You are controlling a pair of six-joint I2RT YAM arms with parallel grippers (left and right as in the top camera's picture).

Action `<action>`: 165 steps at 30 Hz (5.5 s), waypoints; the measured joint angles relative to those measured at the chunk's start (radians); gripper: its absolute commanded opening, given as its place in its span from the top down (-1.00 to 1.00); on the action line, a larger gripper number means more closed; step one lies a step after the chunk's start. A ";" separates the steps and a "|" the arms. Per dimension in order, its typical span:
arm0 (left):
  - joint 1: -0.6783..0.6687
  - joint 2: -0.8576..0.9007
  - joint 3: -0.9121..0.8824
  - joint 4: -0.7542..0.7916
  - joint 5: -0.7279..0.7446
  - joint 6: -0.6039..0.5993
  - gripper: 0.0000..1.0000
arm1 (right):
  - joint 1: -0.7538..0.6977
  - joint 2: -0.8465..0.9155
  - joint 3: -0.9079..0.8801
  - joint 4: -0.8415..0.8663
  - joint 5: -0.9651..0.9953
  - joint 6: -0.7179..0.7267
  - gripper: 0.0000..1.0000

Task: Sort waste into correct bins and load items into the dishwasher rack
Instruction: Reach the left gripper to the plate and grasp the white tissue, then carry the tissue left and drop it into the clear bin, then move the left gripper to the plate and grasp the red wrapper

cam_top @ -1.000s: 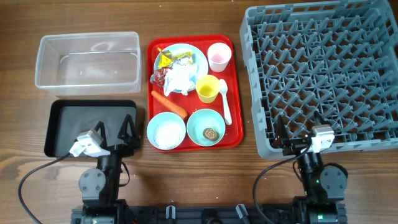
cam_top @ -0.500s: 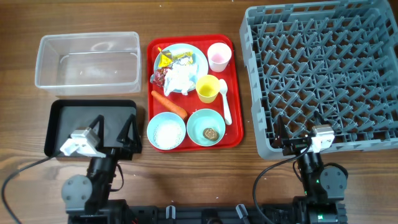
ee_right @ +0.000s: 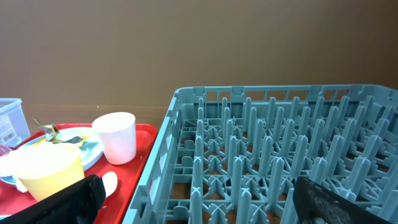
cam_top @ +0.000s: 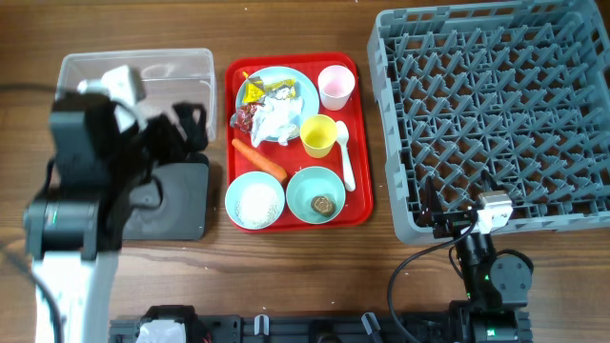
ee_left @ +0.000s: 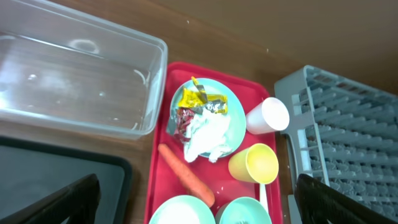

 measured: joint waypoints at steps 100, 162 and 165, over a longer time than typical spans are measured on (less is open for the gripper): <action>0.250 0.521 0.063 0.288 -0.286 -0.050 0.92 | 0.000 0.000 0.000 0.000 0.000 0.000 -0.99; -0.334 0.664 0.092 0.105 -0.118 -0.045 -0.50 | 0.000 0.000 0.000 0.000 0.000 0.000 -0.99; -0.331 0.670 0.092 0.108 -0.195 -0.045 -0.48 | 0.000 0.000 0.000 0.000 0.000 0.000 -0.99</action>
